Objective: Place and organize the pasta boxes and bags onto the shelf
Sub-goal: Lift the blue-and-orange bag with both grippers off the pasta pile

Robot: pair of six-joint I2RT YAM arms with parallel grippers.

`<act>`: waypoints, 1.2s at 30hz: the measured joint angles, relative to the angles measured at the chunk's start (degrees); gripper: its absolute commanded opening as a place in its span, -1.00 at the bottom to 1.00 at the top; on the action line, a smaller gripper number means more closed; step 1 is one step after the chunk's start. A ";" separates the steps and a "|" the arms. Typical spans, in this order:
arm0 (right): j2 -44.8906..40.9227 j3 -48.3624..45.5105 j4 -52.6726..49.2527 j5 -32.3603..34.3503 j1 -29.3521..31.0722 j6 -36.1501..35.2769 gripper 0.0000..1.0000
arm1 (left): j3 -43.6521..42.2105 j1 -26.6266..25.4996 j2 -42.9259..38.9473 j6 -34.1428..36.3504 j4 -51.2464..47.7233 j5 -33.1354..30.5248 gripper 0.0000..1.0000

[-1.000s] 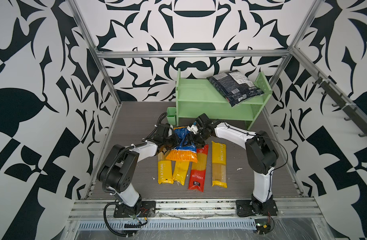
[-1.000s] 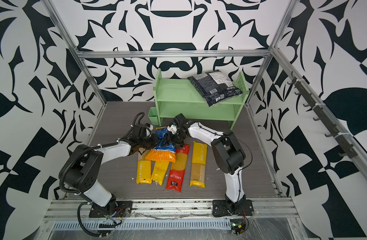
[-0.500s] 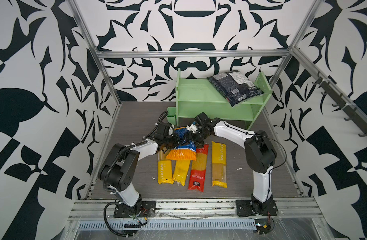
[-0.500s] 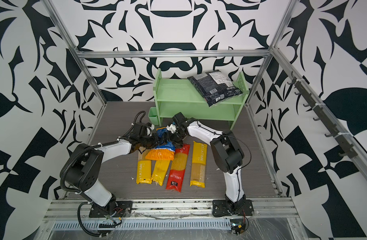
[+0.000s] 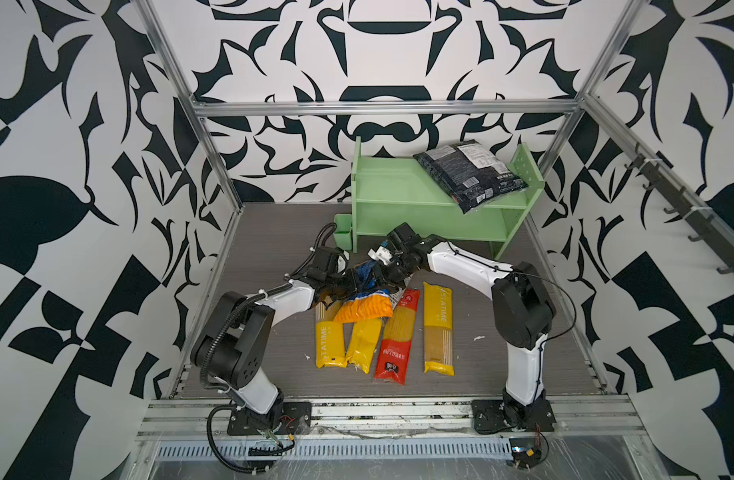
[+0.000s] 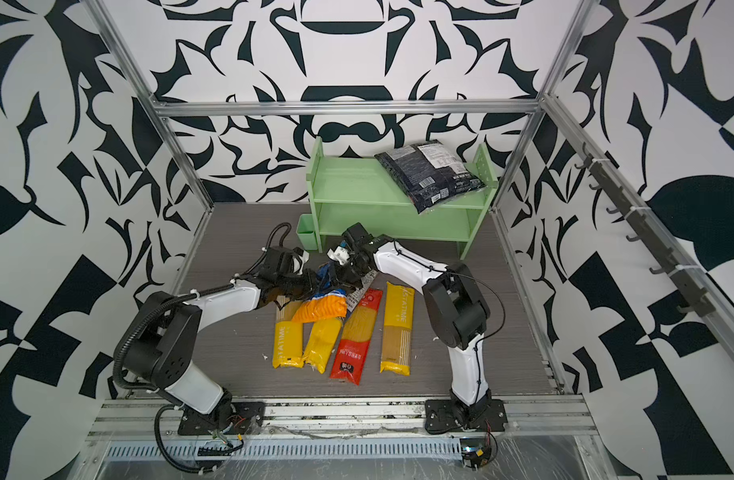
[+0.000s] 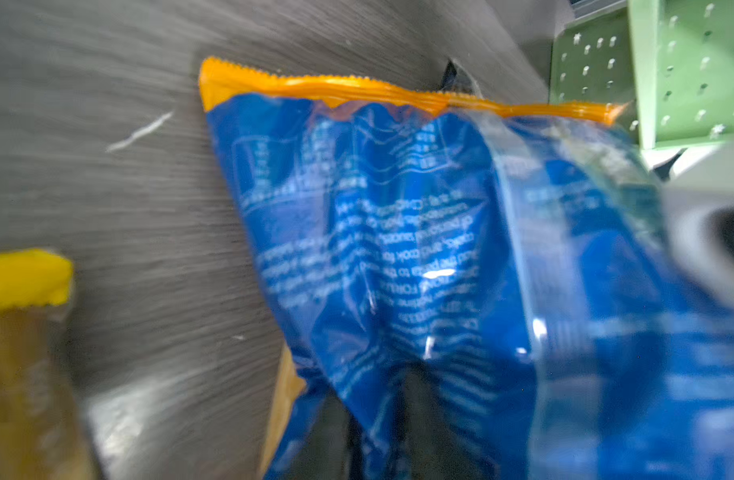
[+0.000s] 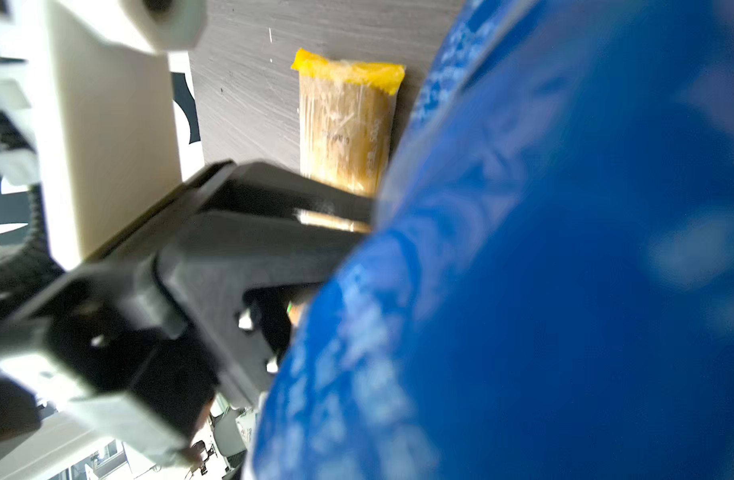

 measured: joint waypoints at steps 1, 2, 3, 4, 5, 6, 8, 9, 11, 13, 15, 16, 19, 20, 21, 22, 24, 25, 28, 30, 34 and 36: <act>-0.52 -0.42 -0.11 -0.44 0.02 0.04 -0.43 | -0.39 0.02 -0.94 0.48 -1.11 -0.52 0.11; -1.05 -0.81 0.00 -0.83 0.04 0.07 -0.43 | -0.63 0.04 -2.08 0.85 -2.58 -1.01 0.19; -1.40 -1.01 0.09 -1.11 0.07 0.07 -0.44 | -0.72 0.07 -3.15 1.31 -3.98 -1.57 0.24; -1.90 -1.20 0.31 -1.38 0.09 0.13 -0.45 | -0.76 0.15 -4.63 1.81 -5.66 -2.21 0.27; -2.34 -1.36 0.83 -1.46 0.13 0.20 -0.46 | -0.76 0.24 -6.16 2.36 -7.15 -2.80 0.30; -2.80 -1.51 1.29 -1.51 0.20 0.20 -0.48 | -0.76 0.37 -7.56 2.86 -8.44 -3.26 0.32; -3.72 -1.53 2.27 -1.51 0.39 0.15 -0.51 | -0.76 0.83 -10.86 4.02 -11.17 -4.28 0.35; -4.02 -1.53 2.73 -1.53 0.50 0.09 -0.52 | -0.76 1.05 -12.24 4.55 -12.22 -4.72 0.37; -4.70 -1.53 4.02 -1.55 0.87 -0.11 -0.52 | -0.74 1.62 -15.26 5.55 -14.56 -6.03 0.42; -5.27 -1.53 4.94 -1.55 1.11 -0.26 -0.54 | -0.68 2.01 -17.99 6.34 -16.87 -7.37 0.43; -5.77 -1.53 5.77 -1.46 1.27 -0.28 -0.57 | 0.02 2.19 -20.37 7.08 -19.98 -8.83 0.46; -5.99 -1.53 6.19 -1.40 1.33 -0.28 -0.57 | 0.61 2.23 -21.24 7.63 -21.55 -9.49 0.48; -7.02 -1.53 6.56 -1.09 1.46 -0.44 -0.60 | 3.93 2.49 -22.47 9.53 -27.17 -11.80 0.56; -7.61 -1.57 6.43 -0.76 1.44 -0.48 -0.62 | 5.27 2.54 -22.58 10.21 -28.76 -12.52 0.61; -8.11 -1.64 6.34 -0.52 1.44 -0.57 -0.63 | 6.45 2.60 -22.67 10.97 -30.10 -13.22 0.64; -8.83 -1.73 6.12 -0.13 1.42 -0.79 -0.64 | 7.82 2.78 -22.82 11.82 -31.54 -14.03 0.67; -10.08 -1.81 5.84 0.48 1.16 -1.27 -0.67 | 9.66 3.15 -23.37 13.29 -33.46 -15.43 0.68; -10.69 -1.86 5.73 0.66 1.03 -1.46 -0.68 | 10.45 3.45 -23.82 14.05 -34.47 -16.22 0.78; -12.31 -1.99 5.29 0.94 0.68 -1.88 -0.70 | 12.20 4.98 -25.14 15.93 -36.85 -17.62 0.85; -13.29 -1.99 4.39 1.16 0.44 -2.34 -0.70 | 13.44 6.25 -25.77 16.76 -38.10 -18.14 0.87; -15.69 -1.99 0.55 2.40 0.28 -4.07 -0.70 | 18.18 7.96 -25.59 18.71 -41.27 -18.95 0.88; -17.44 -1.99 -2.03 3.26 0.00 -5.01 -0.71 | 22.47 8.11 -24.52 19.89 -43.45 -19.23 0.89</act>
